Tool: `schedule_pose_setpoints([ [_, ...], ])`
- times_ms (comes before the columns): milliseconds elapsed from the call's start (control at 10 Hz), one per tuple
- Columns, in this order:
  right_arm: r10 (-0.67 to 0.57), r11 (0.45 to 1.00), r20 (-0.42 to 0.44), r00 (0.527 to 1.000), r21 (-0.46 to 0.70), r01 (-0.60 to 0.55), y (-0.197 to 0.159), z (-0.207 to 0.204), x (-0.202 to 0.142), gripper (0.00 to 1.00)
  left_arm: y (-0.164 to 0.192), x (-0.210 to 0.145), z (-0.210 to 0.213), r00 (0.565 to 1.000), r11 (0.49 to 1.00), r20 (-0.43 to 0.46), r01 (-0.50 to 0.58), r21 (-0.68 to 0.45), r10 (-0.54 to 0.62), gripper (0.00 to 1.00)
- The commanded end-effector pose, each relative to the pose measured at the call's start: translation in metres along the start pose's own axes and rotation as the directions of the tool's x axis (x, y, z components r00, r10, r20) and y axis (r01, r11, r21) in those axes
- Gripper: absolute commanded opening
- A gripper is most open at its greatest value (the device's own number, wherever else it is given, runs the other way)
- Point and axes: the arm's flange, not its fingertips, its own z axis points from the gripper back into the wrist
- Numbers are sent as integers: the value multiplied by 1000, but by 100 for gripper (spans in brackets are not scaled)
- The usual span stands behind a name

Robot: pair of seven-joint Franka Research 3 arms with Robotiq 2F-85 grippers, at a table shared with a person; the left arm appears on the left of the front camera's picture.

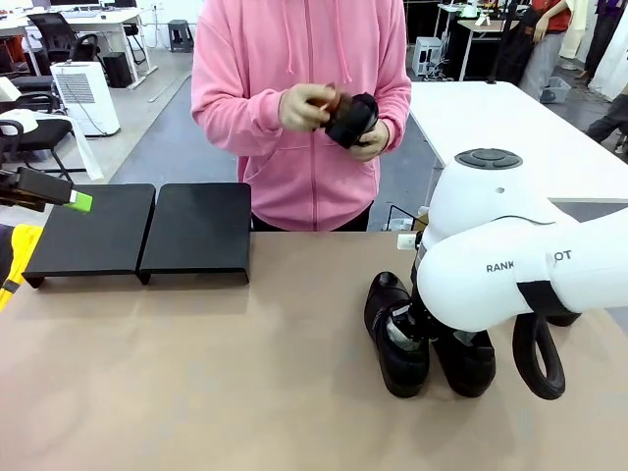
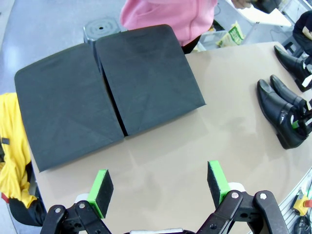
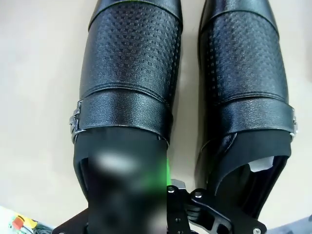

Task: Organize the shoes by placing them on the stand.
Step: Pick up one Shoe and place it in the middle of the table.

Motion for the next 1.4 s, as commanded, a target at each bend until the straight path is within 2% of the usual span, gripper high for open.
schedule_pose_setpoints([
  [0, 11, 1000, -7, 1000, 26, -11, 4, 13, -2, 0, 2, -1, 1, 1000, 1000, 3, 4, -17, -4, 100],
  [200, 26, 998, 40, 999, 64, -28, 8, 43, -9, 0, 2, -1, 1, 1000, 1000, 3, 4, -17, -4, 100],
  [300, 44, 996, 91, 995, 78, -52, 15, 66, -16, 0, 2, -1, 1, 1000, 1000, 3, 4, -17, -4, 100],
  [500, 91, 980, 213, 973, 154, -125, 43, 107, -35, 0, 2, -1, 1, 1000, 1000, 3, 4, -17, -4, 100],
  [600, 118, 973, 236, 965, 168, -160, 62, 113, -43, 0, 2, -1, 1, 1000, 1000, 3, 4, -17, -4, 100],
  [800, 184, 963, 222, 957, 154, -221, 100, 104, -55, 0, 2, -1, 1, 1000, 1000, 3, 4, -17, -4, 100],
  [900, 117, 980, 224, 968, 131, -149, 70, 120, -52, 0, 2, -1, 1, 1000, 1000, 3, 4, -17, -4, 100],
  [1300, 117, 980, 224, 968, 131, -149, 70, 120, -52, 0, 2, -1, 1, 1000, 1000, 3, 4, -17, -4, 100],
])
